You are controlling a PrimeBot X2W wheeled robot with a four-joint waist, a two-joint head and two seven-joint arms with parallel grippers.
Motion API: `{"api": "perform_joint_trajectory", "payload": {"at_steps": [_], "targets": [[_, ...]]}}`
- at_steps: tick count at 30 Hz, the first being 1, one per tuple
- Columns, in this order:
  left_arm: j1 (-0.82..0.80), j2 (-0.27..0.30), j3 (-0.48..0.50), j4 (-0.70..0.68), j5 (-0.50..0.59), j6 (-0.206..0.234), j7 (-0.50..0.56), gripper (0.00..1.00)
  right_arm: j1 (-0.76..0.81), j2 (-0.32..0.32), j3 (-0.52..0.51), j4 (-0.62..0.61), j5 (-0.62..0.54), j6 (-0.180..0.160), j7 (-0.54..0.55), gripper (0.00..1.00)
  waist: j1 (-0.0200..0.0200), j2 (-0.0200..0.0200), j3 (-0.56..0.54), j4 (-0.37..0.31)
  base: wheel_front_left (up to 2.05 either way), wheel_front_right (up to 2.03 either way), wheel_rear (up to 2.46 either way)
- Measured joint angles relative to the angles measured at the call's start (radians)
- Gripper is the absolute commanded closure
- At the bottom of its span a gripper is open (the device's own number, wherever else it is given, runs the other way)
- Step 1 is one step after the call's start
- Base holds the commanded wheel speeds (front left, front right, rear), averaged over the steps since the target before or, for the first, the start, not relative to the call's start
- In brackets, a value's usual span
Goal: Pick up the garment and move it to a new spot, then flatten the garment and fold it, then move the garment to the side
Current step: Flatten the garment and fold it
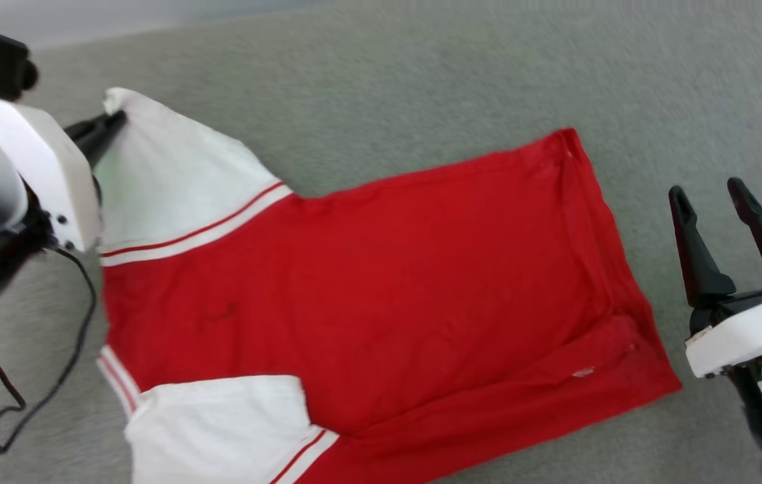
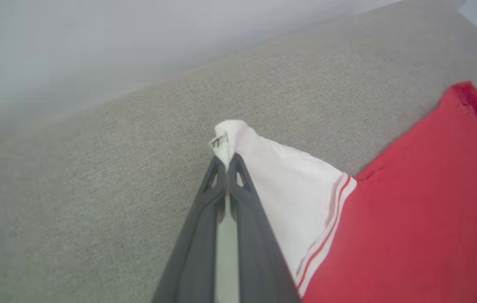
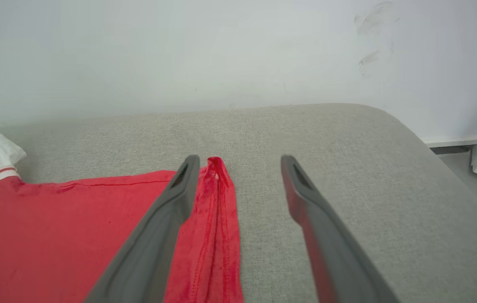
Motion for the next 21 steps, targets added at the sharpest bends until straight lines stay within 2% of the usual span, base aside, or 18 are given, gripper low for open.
{"api": "perform_joint_trajectory", "payload": {"at_steps": [7, 11, 12, 17, 21], "targets": [[0.098, 0.020, -0.031, -0.182, 0.004, -0.008, -0.052, 1.00, -0.064, -0.173, 0.053, -0.049, 0.038, 0.001, 0.390, 0.00, 0.0000, 0.0000, -0.078, 0.098, 0.00, 0.00, 0.00], [0.158, 0.010, -0.047, -0.302, -0.015, -0.008, -0.078, 1.00, -0.122, -0.251, 0.054, -0.045, 0.065, 0.000, 0.616, 0.00, -0.0001, 0.0000, -0.101, 0.160, 0.00, 0.00, 0.00], [0.191, 0.004, -0.065, -0.372, -0.020, -0.009, -0.089, 1.00, -0.176, -0.296, 0.062, -0.016, 0.079, 0.000, 0.743, 0.00, 0.0000, 0.0000, -0.105, 0.206, 0.00, 0.00, 0.00], [0.213, -0.001, -0.087, -0.452, -0.010, -0.010, -0.114, 1.00, -0.273, -0.335, 0.082, 0.080, 0.074, 0.000, 0.888, 0.00, -0.0001, 0.0000, -0.079, 0.264, 0.00, 0.00, 0.00], [0.208, -0.015, -0.110, -0.488, 0.006, -0.012, -0.134, 1.00, -0.348, -0.360, 0.103, 0.163, 0.063, 0.000, 0.950, 0.00, 0.0000, 0.0000, -0.033, 0.299, 0.00, 0.00, 0.00]]}}
